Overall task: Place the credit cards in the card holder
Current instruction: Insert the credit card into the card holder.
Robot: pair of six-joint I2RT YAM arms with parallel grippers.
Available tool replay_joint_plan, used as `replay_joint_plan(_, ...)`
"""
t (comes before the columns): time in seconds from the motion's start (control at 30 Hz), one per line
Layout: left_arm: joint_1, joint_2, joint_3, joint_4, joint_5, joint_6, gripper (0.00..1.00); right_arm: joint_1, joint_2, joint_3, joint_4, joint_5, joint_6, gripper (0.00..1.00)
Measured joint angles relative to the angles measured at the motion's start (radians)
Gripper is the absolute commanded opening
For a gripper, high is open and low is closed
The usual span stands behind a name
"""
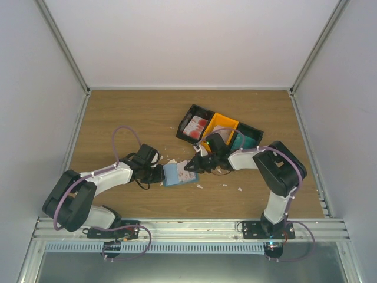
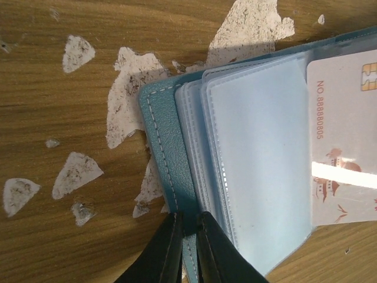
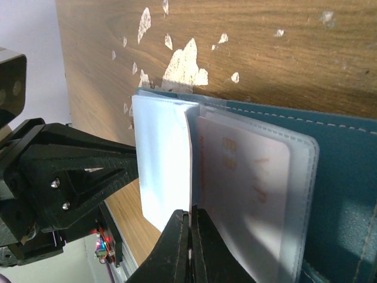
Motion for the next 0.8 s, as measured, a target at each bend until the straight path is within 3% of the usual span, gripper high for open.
replay_joint_plan(0.8, 0.001, 0.001, -0.005, 0.012, 0.011, 0.000, 0.12, 0.026, 0.092, -0.006, 0.136, -0.063, 0.037, 0.01)
